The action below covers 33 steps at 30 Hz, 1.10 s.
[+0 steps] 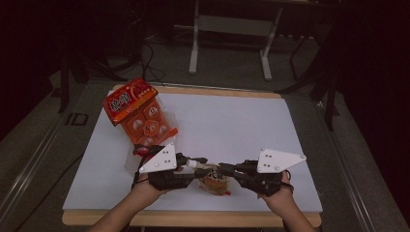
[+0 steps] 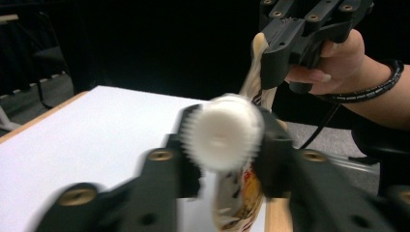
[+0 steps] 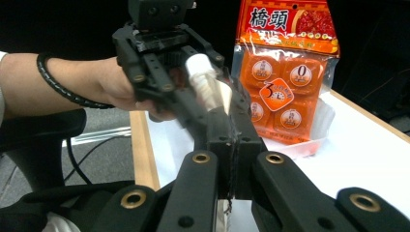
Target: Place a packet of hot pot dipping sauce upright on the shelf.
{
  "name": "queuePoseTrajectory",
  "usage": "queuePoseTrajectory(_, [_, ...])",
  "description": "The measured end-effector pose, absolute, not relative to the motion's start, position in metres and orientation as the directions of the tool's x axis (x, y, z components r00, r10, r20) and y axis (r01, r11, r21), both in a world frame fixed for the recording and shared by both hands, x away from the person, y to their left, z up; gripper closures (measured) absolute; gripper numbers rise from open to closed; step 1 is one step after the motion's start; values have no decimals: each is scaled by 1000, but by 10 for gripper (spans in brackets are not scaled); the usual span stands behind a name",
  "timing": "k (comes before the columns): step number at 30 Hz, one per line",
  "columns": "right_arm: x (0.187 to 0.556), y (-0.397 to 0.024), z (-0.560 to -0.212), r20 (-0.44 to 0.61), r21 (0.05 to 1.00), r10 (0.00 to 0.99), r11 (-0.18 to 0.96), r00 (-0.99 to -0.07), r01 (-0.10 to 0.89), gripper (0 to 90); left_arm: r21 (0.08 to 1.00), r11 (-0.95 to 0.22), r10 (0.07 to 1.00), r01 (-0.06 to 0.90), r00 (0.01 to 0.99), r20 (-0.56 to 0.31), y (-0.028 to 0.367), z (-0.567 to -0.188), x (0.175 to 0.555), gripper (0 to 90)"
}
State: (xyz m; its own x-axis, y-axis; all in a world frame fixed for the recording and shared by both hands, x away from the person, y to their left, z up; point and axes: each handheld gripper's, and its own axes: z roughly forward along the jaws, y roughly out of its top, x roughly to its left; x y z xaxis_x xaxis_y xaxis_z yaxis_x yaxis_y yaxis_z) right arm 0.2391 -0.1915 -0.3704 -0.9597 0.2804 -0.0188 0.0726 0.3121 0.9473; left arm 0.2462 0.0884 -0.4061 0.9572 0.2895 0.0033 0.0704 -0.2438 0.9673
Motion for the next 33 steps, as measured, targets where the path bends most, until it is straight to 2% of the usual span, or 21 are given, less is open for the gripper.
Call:
queuePoseTrajectory(2, [239,-191,-371,-18,944,281,320,-959,76,895,962,-264,283,65,959,13,88,-405,246,751])
queuePoseTrajectory(12, [242,-191,-372,0,948,275,307,-961,88,882,962,-271,238,32,971,34,93,-397,249,761])
queuePoseTrajectory(14, [243,-190,-374,6,945,280,312,-960,97,853,964,-264,234,26,971,38,94,-395,250,763])
queuePoseTrajectory(23, [241,-187,-373,-17,940,281,330,-960,80,888,950,-313,238,4,968,75,94,-392,249,764])
queuePoseTrajectory(30, [238,-188,-370,-27,943,271,326,-962,65,898,958,-284,211,29,977,33,95,-392,250,758])
queuePoseTrajectory(33, [238,-188,-369,-31,945,269,322,-963,59,899,958,-288,208,21,977,41,95,-392,249,755])
